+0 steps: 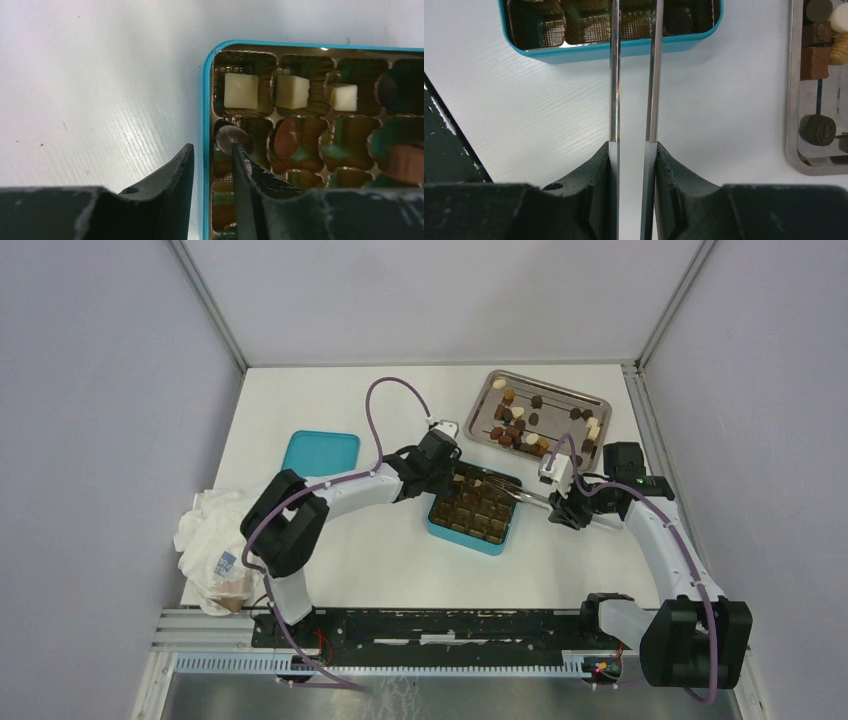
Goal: Pack the chocolate
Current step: Place the fake chocolate in the packing box, then pick up the fake chocolate from the plate.
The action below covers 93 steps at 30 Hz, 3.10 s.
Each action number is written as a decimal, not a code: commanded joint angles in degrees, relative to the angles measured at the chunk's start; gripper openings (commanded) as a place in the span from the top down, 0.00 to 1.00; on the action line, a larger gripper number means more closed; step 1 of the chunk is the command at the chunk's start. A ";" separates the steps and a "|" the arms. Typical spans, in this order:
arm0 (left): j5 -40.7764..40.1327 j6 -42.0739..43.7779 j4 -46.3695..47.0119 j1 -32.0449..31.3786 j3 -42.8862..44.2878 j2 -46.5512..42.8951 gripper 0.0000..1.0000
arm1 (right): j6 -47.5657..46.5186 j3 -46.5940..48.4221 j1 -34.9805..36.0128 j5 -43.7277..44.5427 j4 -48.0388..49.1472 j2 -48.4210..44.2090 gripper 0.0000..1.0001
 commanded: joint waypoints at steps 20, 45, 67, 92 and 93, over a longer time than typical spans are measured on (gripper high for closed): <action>-2.47 12.69 -6.60 4.06 -13.21 -39.96 0.11 | 3.16 0.10 5.00 5.66 1.57 2.27 0.77; -9.67 24.99 -8.61 4.17 -20.00 -50.65 0.08 | 14.16 16.39 -4.17 -0.85 3.67 6.54 0.60; -4.01 24.38 -9.21 7.02 -19.87 -50.61 0.08 | 22.10 32.91 -6.26 22.76 10.47 34.75 0.58; -1.73 24.38 -9.08 8.99 -19.78 -49.86 0.08 | 22.92 46.21 -3.35 22.73 5.63 49.55 0.54; -1.71 24.37 -9.08 9.00 -19.77 -49.88 0.08 | 22.86 46.43 -3.34 22.69 5.50 49.84 0.54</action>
